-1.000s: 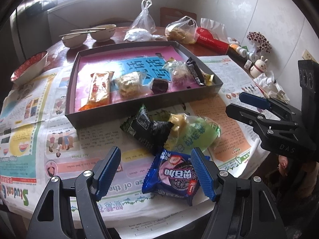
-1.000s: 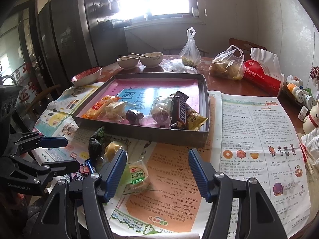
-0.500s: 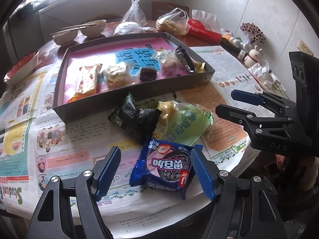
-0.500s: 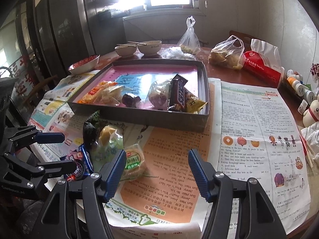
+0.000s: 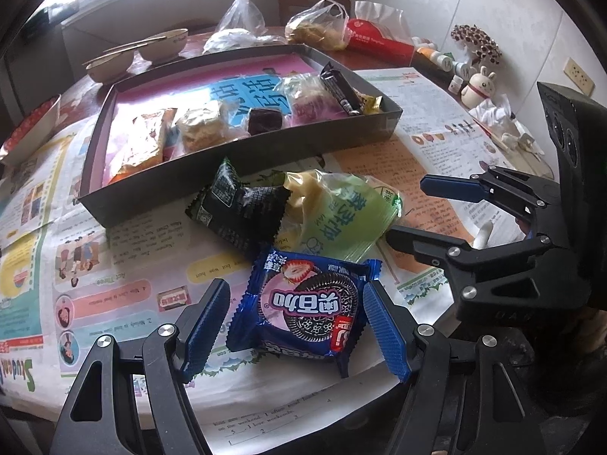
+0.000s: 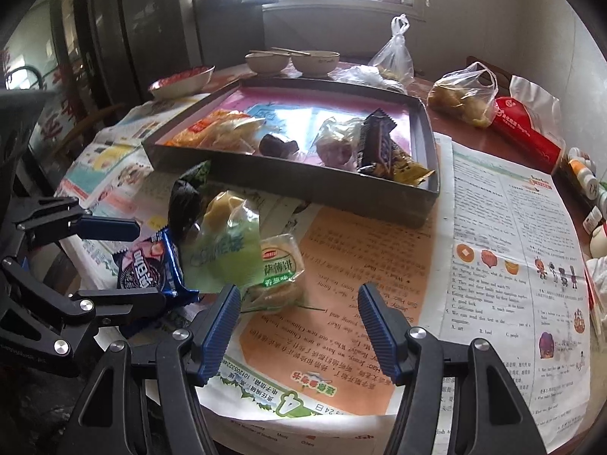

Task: Organize snacks
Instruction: 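Grasp the blue cookie pack with the left gripper while the right grasps the round cracker pack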

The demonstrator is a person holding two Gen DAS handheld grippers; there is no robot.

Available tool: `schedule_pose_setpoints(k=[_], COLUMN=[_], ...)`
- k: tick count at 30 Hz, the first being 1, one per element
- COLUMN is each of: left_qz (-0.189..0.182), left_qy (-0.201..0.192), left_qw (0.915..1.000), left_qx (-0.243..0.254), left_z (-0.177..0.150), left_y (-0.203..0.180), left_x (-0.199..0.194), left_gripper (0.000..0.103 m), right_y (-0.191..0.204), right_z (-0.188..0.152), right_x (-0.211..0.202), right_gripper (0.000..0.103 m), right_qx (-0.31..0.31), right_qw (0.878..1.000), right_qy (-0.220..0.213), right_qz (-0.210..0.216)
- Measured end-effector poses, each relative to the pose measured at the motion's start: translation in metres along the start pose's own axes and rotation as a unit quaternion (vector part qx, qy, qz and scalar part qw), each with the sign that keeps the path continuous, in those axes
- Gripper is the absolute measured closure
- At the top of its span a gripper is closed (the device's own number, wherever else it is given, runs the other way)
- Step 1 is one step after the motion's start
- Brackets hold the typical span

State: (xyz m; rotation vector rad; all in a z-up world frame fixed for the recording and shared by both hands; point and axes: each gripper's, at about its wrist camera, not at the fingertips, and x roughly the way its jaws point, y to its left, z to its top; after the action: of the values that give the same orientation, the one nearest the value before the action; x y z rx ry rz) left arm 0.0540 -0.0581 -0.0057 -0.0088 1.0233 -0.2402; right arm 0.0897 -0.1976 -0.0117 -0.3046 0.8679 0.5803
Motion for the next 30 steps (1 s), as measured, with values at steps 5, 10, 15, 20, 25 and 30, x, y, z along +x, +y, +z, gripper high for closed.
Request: schedule_pose_setpoints(k=[5,10,15,20,25,30], left_qz=[-0.001,0.001,0.003,0.004,0.01,0.011], left_qy=[0.004,0.006,0.01,0.014,0.014,0.008], left_qw=[1.0,1.0,0.9999,0.9999,0.9998,0.9998], left_qx=[0.001,0.003,0.006,0.005,0.01,0.014], left_z=[0.0,0.0,-0.001,-0.001,-0.001,0.0], left_y=[0.0,-0.001,-0.003,-0.004,-0.006,-0.009], left_x=[0.004,0.006,0.009,0.013,0.015,0.017], left_gripper=[0.029,0.029,0.029,0.029,0.029,0.029], right_y=[0.006,0.006,0.006,0.006,-0.003,-0.014], right_z=[0.0,0.003,0.008,0.016,0.02,0.017], right_x=[0.004,0.012,0.019,0.026,0.031,0.027], right_gripper=[0.039,0.04,0.041,0.041,0.059,0.068], right_qx=[-0.021,-0.028,-0.04,-0.052,-0.029,0.001], right_qw=[1.0,0.999,0.998,0.998,0.999,1.0], right_qy=[-0.003,-0.003,-0.011,-0.02,-0.021,-0.022], right_qz=[-0.021,-0.043,-0.045,-0.028,-0.001,0.003])
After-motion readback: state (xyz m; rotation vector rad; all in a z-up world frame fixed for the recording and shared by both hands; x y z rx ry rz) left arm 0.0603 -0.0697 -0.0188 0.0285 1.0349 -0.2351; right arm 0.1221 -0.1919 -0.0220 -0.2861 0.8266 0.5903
